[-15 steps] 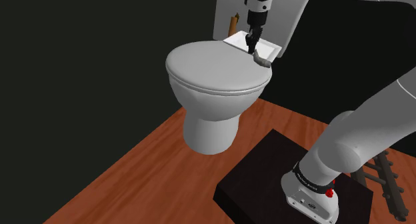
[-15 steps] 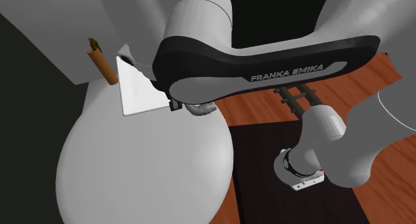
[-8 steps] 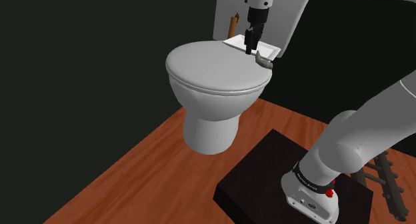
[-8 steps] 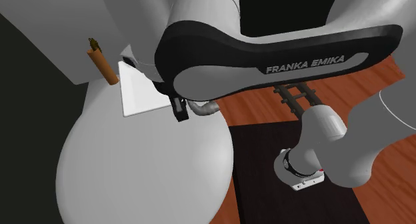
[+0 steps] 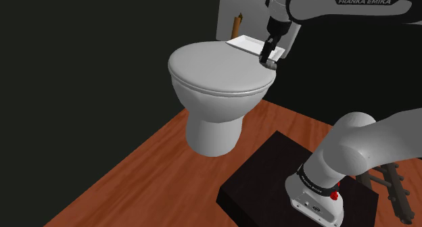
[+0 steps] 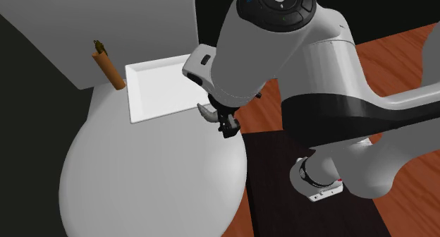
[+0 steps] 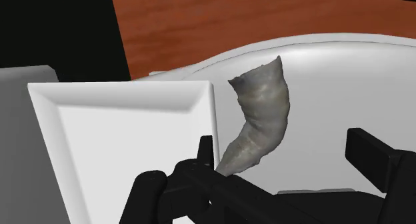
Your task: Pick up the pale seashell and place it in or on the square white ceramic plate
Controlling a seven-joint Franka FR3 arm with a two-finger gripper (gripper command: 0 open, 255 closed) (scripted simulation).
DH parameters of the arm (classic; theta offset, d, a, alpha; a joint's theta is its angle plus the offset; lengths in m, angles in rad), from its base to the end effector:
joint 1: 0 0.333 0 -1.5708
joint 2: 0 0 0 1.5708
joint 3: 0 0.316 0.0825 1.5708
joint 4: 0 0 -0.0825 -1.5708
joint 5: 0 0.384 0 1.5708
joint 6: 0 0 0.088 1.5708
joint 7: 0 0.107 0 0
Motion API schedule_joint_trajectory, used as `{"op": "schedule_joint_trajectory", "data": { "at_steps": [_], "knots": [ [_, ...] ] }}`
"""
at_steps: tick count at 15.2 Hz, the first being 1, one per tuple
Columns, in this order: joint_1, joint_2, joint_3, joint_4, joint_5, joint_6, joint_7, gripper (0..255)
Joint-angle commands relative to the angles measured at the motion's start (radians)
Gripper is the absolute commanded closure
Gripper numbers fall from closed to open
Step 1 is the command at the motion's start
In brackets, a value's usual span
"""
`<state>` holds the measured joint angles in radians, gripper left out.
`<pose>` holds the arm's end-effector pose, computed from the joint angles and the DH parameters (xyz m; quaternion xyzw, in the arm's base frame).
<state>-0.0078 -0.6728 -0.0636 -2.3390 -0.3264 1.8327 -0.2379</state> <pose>0.3602 -0.0568 0.5888 0.9798 0.1160 0.0606 0.1509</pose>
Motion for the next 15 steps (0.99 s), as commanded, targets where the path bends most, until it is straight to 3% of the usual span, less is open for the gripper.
{"op": "schedule_joint_trajectory", "data": {
  "at_steps": [1,5,13,14,15],
  "knots": [
    [-0.003,-0.008,-0.004,-0.030,-0.010,0.029,0.002,0],
    [-0.008,0.000,-0.017,-0.070,-0.021,0.078,0.005,0],
    [-0.008,0.000,-0.017,-0.069,-0.021,0.077,0.005,0],
    [-0.008,0.000,-0.017,-0.069,-0.021,0.077,0.005,255],
    [-0.008,0.000,-0.017,-0.069,-0.021,0.077,0.005,255]
  ]
}}
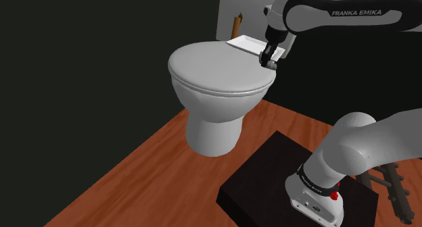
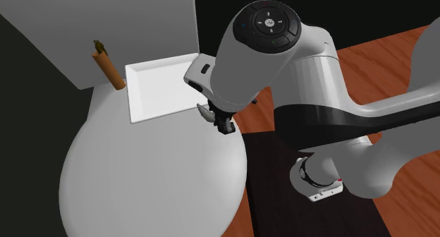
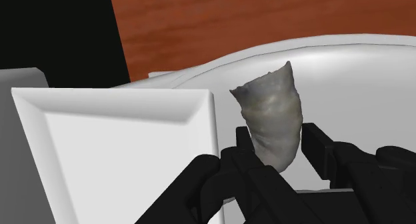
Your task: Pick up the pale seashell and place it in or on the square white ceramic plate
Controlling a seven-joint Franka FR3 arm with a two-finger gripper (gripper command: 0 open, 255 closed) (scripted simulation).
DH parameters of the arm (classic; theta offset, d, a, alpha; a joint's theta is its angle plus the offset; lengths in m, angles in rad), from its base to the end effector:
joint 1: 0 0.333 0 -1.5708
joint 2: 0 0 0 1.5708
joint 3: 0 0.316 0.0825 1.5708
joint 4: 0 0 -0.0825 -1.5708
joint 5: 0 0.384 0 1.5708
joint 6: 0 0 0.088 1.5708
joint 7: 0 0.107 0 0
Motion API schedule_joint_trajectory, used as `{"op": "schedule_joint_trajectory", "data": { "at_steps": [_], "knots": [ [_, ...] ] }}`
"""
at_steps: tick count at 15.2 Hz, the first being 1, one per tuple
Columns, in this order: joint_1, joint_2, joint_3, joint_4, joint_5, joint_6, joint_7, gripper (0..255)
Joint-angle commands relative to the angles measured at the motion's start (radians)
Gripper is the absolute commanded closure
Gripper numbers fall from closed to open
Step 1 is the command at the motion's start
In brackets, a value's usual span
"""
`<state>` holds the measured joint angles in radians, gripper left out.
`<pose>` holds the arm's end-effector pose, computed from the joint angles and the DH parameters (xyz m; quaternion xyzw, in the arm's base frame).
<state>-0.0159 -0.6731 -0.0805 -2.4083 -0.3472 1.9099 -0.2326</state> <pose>0.3622 -0.0646 0.5621 0.9791 0.1165 0.0630 0.1542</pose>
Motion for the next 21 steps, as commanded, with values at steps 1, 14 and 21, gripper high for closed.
{"op": "schedule_joint_trajectory", "data": {
  "at_steps": [1,14,21],
  "knots": [
    [0.000,0.000,0.000,0.000,0.000,0.000,0.000,255],
    [0.003,0.008,0.006,0.084,0.011,-0.074,-0.021,255],
    [0.004,0.027,0.013,0.191,0.022,-0.159,-0.044,255]
  ]
}}
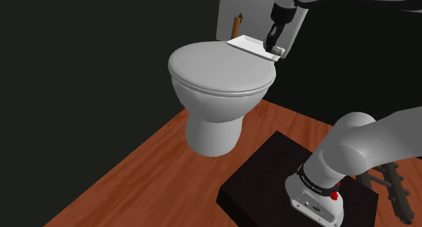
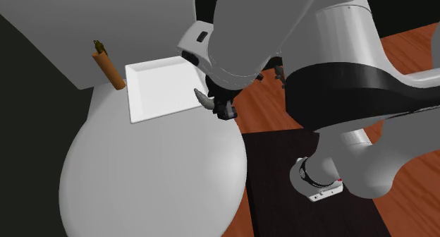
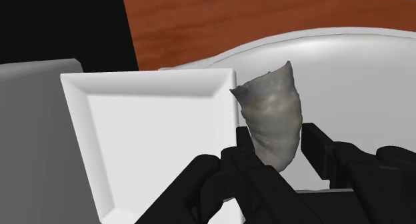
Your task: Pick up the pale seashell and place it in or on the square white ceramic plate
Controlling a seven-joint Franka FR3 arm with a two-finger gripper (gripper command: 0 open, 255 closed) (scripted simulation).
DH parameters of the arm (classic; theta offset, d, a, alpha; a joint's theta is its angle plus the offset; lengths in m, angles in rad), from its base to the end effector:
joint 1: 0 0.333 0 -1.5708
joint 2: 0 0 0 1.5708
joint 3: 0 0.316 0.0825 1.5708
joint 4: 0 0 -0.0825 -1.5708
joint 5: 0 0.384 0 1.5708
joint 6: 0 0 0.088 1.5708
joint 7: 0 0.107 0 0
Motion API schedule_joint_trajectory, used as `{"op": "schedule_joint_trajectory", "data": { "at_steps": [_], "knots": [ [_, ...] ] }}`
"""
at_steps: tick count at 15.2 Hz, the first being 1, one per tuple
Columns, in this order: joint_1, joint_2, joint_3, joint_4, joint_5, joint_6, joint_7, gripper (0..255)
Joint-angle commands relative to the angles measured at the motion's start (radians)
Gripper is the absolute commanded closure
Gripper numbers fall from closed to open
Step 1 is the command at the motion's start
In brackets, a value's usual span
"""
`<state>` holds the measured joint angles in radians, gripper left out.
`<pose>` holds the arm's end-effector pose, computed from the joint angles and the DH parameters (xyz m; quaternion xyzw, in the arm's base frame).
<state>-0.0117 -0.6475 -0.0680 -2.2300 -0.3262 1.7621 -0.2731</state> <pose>0.3628 -0.0644 0.6261 0.9791 0.1166 0.0631 0.1542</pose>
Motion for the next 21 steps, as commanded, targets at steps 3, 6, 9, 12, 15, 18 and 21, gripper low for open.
{"op": "schedule_joint_trajectory", "data": {
  "at_steps": [3,6,9,12,15,18,21],
  "knots": [
    [0.000,0.012,0.003,0.061,0.005,-0.047,-0.013,255],
    [0.000,0.025,0.006,0.110,0.008,-0.083,-0.023,255],
    [0.000,0.039,0.009,0.162,0.011,-0.119,-0.033,255],
    [-0.006,0.101,-0.020,0.209,0.005,-0.095,-0.061,255],
    [-0.014,0.197,-0.063,0.290,0.003,-0.065,-0.105,255],
    [-0.021,0.299,-0.104,0.383,0.012,-0.042,-0.152,255],
    [-0.030,0.407,-0.144,0.489,0.032,-0.028,-0.202,255]
  ]
}}
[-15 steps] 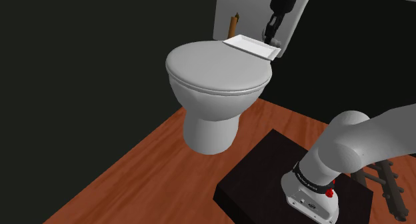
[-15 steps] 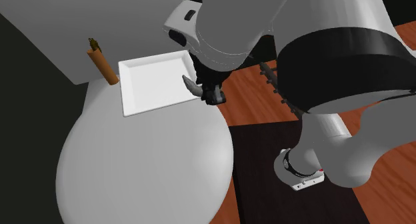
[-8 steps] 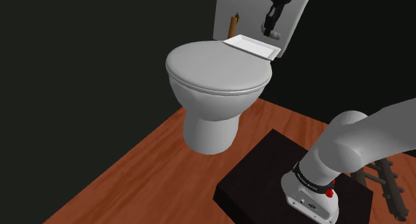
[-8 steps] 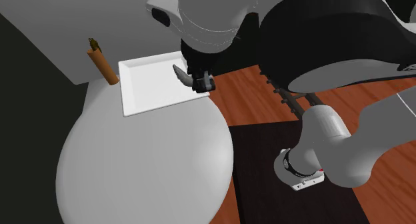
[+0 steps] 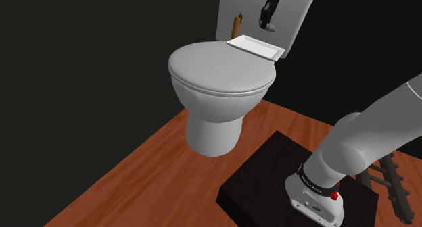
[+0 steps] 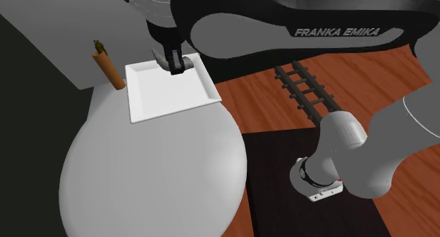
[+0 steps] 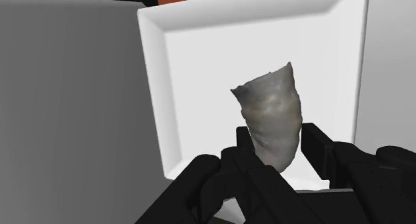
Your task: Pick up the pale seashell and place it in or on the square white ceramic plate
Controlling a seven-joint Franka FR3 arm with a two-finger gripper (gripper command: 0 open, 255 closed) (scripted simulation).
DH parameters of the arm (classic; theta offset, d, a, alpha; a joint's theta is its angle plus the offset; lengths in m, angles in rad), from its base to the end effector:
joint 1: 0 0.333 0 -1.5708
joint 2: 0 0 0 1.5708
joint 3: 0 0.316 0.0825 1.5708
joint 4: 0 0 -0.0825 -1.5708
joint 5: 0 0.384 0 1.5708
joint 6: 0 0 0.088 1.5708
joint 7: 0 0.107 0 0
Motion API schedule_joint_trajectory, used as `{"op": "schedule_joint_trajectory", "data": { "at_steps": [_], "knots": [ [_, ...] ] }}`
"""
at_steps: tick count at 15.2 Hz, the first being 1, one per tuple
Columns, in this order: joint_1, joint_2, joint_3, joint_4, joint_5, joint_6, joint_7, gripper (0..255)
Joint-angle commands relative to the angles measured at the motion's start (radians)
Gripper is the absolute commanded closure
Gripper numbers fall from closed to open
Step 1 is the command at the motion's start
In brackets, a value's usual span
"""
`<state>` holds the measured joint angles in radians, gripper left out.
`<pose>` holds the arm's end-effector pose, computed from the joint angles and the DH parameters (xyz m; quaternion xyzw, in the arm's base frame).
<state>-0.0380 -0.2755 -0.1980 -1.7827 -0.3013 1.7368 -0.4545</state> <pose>0.4600 -0.1540 0.6818 0.9793 0.1162 0.0631 0.1535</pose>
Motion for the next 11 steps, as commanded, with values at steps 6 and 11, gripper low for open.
{"op": "schedule_joint_trajectory", "data": {
  "at_steps": [6,11],
  "knots": [
    [-0.019,0.143,-0.052,0.116,0.035,0.043,-0.067,255],
    [-0.020,0.125,-0.052,0.029,0.027,0.110,-0.050,255]
  ]
}}
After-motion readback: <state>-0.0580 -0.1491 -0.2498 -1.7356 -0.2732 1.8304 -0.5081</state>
